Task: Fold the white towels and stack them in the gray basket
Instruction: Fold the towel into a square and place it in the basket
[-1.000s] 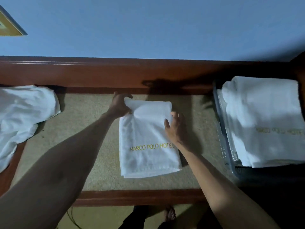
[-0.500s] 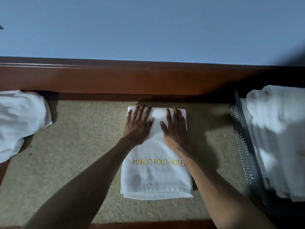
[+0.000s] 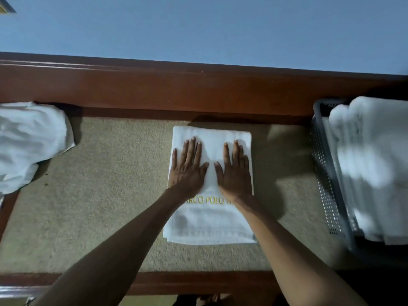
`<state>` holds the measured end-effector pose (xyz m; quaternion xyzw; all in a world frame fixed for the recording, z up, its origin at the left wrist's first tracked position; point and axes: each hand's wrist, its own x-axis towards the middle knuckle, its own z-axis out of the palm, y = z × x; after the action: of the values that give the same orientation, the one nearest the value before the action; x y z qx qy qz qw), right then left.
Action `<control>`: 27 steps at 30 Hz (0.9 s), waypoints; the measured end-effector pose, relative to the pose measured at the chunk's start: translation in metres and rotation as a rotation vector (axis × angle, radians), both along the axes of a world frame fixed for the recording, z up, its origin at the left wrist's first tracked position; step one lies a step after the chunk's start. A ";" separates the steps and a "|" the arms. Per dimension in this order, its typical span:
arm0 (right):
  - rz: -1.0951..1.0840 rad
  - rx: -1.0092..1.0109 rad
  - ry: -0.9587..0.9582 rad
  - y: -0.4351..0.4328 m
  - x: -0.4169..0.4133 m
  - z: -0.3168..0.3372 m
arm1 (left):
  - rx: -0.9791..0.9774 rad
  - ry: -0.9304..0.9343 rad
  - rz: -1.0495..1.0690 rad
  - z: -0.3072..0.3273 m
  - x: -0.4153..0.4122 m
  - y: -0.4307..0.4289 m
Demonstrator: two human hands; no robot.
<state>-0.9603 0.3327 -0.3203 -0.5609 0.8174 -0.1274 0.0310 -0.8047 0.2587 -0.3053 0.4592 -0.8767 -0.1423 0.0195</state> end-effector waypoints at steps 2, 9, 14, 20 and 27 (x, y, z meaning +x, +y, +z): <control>0.052 -0.003 -0.021 0.028 0.006 0.000 | 0.012 0.007 -0.035 0.000 0.024 0.027; 0.183 0.025 -0.069 0.113 0.002 0.003 | 0.107 -0.009 -0.119 0.008 0.088 0.066; 0.181 -0.055 -0.105 0.143 0.004 0.003 | 0.125 -0.106 -0.102 0.018 0.088 0.071; 0.171 -0.098 -0.223 0.159 0.000 0.006 | 0.052 0.026 -0.265 0.014 0.031 0.088; 0.242 -0.136 -0.191 0.154 -0.020 0.010 | 0.004 0.013 -0.409 0.014 0.075 0.116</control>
<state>-0.9801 0.4865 -0.3103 -0.6416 0.7266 -0.2304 0.0856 -0.7300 0.3744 -0.2917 0.2707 -0.9512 -0.1479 -0.0049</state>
